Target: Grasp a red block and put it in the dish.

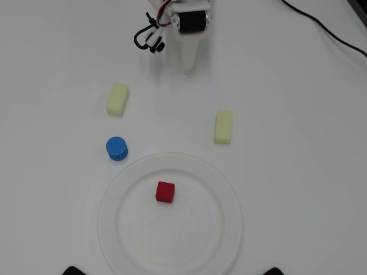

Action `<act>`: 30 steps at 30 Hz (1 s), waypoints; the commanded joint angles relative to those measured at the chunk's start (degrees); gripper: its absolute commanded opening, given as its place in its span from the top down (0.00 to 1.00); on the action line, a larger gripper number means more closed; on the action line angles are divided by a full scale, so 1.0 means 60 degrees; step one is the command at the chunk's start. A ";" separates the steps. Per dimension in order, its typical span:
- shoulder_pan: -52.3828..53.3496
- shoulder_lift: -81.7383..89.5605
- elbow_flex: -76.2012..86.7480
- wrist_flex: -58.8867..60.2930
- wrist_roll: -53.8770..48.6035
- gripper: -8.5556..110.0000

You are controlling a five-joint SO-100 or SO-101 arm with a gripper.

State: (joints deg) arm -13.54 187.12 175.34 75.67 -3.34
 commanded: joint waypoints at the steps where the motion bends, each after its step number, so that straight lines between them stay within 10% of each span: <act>1: -0.0190 0.1816 0.0850 0.0410 -0.0015 0.93; 30: -0.0132 0.1816 0.1025 0.0527 0.0000 0.92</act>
State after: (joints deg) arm -13.97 187.12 175.61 76.03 -2.99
